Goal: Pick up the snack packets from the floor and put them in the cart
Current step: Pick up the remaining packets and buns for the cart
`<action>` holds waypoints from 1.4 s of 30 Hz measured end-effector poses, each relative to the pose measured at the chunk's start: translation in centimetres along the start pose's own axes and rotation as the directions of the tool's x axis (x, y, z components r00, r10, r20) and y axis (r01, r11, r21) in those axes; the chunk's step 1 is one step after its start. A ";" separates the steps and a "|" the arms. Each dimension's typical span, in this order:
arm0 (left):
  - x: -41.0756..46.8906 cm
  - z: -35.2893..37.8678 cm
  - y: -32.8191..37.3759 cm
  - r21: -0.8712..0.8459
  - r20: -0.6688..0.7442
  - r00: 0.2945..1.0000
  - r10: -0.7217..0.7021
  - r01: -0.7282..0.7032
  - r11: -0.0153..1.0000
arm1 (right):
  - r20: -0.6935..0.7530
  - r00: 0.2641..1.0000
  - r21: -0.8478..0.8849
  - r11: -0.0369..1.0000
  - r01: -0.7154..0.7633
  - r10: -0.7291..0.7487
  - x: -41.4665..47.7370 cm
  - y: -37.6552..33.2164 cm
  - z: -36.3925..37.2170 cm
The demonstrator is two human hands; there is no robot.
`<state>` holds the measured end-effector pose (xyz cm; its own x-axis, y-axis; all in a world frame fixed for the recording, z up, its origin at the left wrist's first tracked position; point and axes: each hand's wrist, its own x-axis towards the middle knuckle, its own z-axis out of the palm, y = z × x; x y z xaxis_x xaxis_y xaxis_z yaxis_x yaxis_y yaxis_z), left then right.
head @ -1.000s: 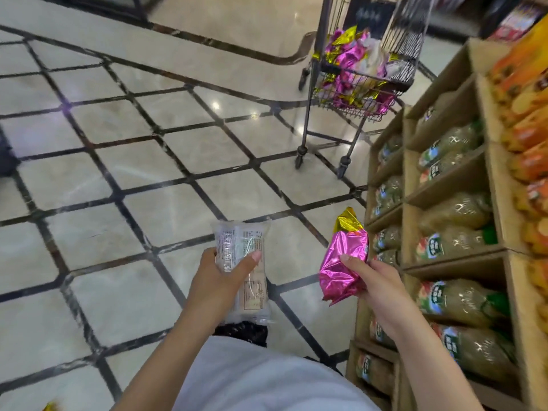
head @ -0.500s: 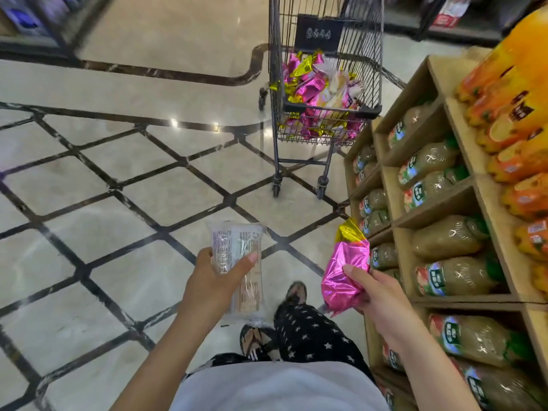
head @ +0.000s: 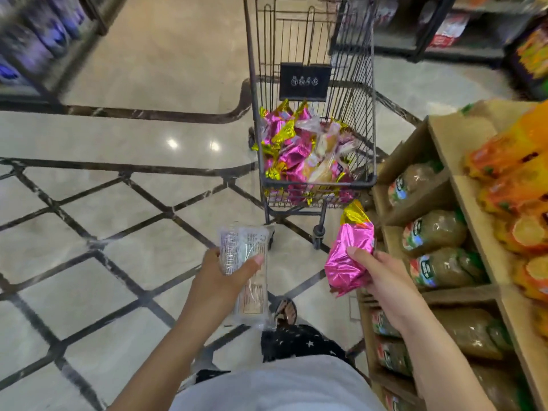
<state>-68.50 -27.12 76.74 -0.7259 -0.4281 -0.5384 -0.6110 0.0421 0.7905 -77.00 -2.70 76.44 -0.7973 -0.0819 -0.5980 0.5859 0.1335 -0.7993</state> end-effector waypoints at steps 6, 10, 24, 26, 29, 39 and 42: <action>6.5 2.8 6.8 -0.014 0.003 0.998 0.057 -0.057 0.998 | -0.010 0.998 -0.029 0.998 0.063 -0.063 7.5 -6.1 -0.5; 10.2 3.7 8.5 0.006 0.047 0.999 0.023 -0.024 1.000 | -0.041 0.999 0.010 1.000 0.024 -0.023 11.5 -7.4 -0.1; 35.4 3.8 23.1 0.358 0.381 0.915 0.135 -0.281 0.891 | -0.360 0.914 0.101 0.982 -0.161 0.187 27.3 -13.4 7.3; 38.3 3.8 26.1 0.429 0.414 0.896 0.160 -0.347 0.834 | -0.381 0.915 -0.020 0.988 -0.151 0.133 29.1 -14.7 9.2; 42.1 4.8 29.3 0.478 0.496 0.845 0.198 -0.456 0.750 | -0.433 0.893 -0.153 0.967 -0.205 0.121 30.7 -16.3 11.0; 48.5 9.5 33.7 0.517 0.644 0.732 0.220 -0.629 0.580 | -0.573 0.760 0.060 0.940 -0.336 0.308 30.8 -16.4 13.1; 48.8 10.0 33.5 0.451 0.655 0.721 0.225 -0.612 0.649 | -0.584 0.751 0.052 0.938 -0.343 0.308 30.3 -16.7 13.8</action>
<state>-127.58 -37.61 74.06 -0.8680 0.2919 -0.4017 -0.0949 0.6966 0.7112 -108.89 -21.01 70.86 -0.5036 0.5564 -0.6609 0.8307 0.1017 -0.5473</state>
